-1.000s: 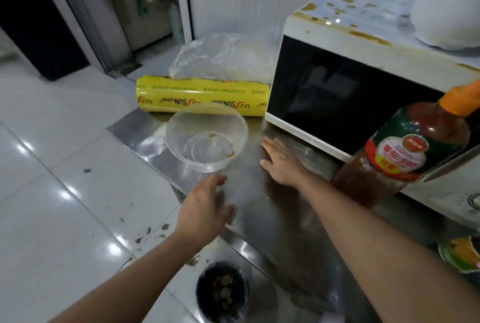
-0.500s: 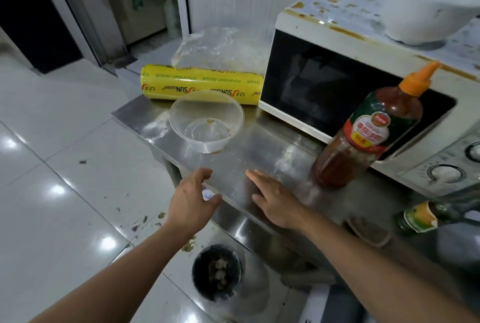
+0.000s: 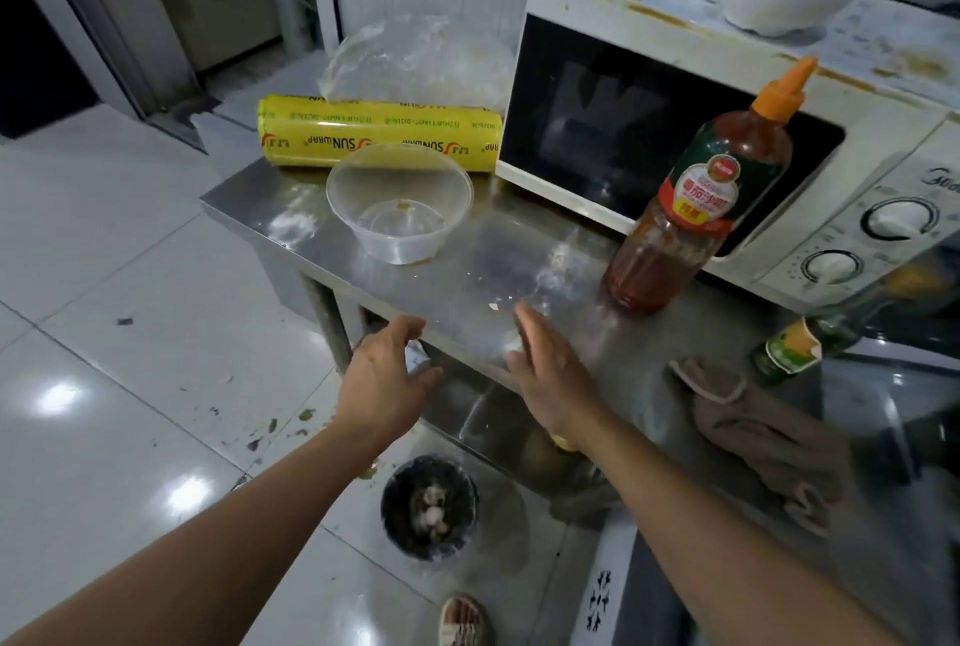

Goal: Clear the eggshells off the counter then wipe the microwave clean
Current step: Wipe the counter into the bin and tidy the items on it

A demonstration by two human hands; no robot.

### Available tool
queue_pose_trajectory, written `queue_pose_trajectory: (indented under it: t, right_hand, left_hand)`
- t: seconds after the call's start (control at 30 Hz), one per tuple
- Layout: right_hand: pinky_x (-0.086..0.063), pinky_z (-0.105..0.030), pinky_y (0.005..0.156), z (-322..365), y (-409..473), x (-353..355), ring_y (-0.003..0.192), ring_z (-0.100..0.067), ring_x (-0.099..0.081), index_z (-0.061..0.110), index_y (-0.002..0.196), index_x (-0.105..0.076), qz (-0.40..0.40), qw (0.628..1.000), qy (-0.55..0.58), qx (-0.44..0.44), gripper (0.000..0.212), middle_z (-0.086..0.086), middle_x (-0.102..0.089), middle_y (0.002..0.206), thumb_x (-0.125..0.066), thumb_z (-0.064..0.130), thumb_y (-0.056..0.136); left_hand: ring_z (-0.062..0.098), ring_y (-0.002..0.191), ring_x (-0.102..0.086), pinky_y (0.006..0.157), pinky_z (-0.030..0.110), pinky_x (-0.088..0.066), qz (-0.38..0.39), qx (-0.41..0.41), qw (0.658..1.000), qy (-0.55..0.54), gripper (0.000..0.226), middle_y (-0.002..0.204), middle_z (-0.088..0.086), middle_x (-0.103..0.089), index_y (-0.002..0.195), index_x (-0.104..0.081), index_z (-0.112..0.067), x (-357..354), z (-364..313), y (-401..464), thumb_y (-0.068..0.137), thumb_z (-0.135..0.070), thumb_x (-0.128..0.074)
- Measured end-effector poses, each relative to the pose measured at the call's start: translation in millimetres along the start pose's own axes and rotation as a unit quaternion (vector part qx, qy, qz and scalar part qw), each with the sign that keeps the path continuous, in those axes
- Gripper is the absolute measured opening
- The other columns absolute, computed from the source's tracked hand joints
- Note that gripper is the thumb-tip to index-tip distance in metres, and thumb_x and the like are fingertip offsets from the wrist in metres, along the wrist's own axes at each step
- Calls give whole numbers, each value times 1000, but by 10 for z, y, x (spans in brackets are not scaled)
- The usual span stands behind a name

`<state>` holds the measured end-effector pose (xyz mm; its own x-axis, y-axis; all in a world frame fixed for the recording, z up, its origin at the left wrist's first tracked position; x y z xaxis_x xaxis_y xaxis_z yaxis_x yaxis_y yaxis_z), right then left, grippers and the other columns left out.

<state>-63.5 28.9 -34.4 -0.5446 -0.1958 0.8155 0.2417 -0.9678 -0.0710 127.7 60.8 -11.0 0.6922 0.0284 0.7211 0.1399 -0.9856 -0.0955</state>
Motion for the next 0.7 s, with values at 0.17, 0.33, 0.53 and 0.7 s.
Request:
queue_pose_trajectory:
  t: [0.17,0.33,0.53,0.7]
  right_hand:
    - [-17,-30,114,-240,-319,67,142,-24,-20,5,149,-9,-72,983,-43,-164,60,-12,-16,156,-38,16,96]
    - [5,-26,111,-108,-583,-202,145,-20,7,8,148,9,-3,986,-105,-127,75,-8,7,158,-39,35,96]
    - [-1,-27,115,34,-442,-157,146,-18,0,10,149,2,-11,995,-69,-74,70,-6,0,159,-40,28,97]
    - [0,-36,117,-67,-343,-69,146,-25,5,1,147,9,7,970,-156,-184,83,-15,7,157,-32,51,95]
  left_hand:
    - [20,114,-55,85,25,-41,7,-4,1000,1,50,125,4,-59,127,-50,-18,-14,49,-98,81,-21,-68]
    - [16,105,-57,75,21,-41,27,-12,999,-14,48,123,4,-60,125,-50,-18,-46,52,-211,81,-17,-69]
    - [8,91,-51,66,11,-38,28,-30,999,-11,46,115,3,-62,122,-52,-16,-32,64,-212,80,-17,-70]
    - [19,107,-58,80,21,-39,20,-12,1000,-13,49,118,5,-62,124,-52,-15,-42,131,-102,79,-20,-71]
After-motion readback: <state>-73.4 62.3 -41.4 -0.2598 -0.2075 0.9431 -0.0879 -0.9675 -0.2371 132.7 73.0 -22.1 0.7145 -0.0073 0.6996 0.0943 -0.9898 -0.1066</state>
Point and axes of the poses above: each hand's wrist, its own y-axis towards the middle knuckle, its own x-axis out of the back of the hand, z = x × y, the point moved 1 cm from there along y, towards the middle knuckle
